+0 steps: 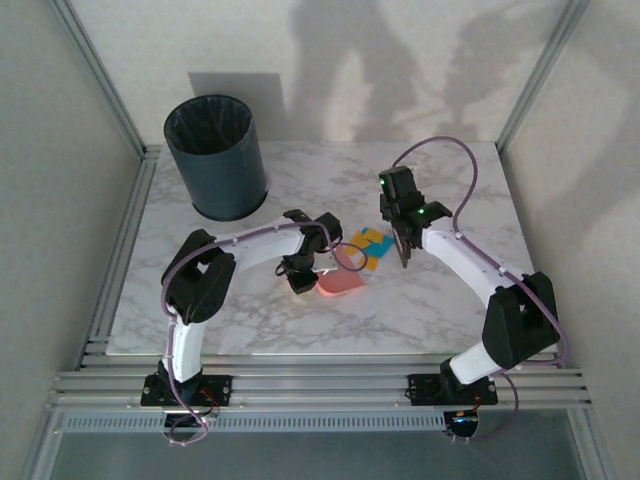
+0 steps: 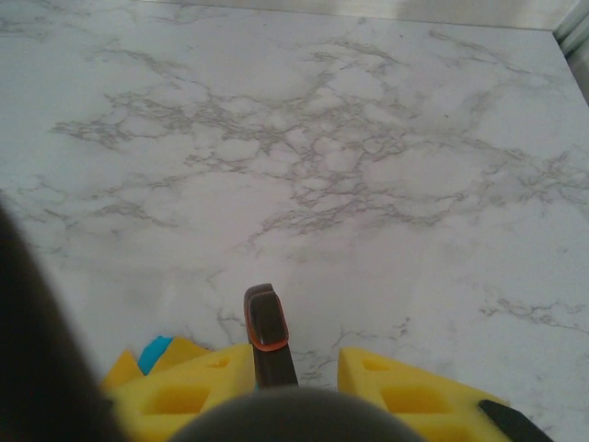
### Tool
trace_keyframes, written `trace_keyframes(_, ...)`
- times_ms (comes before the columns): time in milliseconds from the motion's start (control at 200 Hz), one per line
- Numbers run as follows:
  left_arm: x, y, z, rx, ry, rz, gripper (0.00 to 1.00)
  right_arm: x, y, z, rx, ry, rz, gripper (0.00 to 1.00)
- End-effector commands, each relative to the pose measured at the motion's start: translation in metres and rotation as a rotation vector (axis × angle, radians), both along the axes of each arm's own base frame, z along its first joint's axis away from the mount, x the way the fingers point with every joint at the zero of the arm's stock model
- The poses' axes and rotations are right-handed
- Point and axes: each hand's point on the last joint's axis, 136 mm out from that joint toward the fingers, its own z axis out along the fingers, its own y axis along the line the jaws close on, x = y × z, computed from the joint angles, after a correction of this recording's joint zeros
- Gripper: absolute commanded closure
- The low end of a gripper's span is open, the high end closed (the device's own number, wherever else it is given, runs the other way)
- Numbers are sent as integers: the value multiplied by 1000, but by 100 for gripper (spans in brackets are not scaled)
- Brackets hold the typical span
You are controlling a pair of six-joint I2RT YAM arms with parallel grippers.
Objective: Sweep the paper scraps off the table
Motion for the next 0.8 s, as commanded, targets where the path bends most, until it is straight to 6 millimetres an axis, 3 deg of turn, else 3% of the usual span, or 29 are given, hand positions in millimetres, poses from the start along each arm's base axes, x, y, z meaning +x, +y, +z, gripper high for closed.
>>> trace_keyframes(0,-8,5,-4,44,39,8,100,-3,10,-4,11,-3,7,100)
trace_keyframes(421,-5,5,-2,48,27,12,99,-24,43,-1,51,17,108,100)
trace_keyframes(791,-4,6,-2,52,21,15,99,-47,51,9,18,33,185,100)
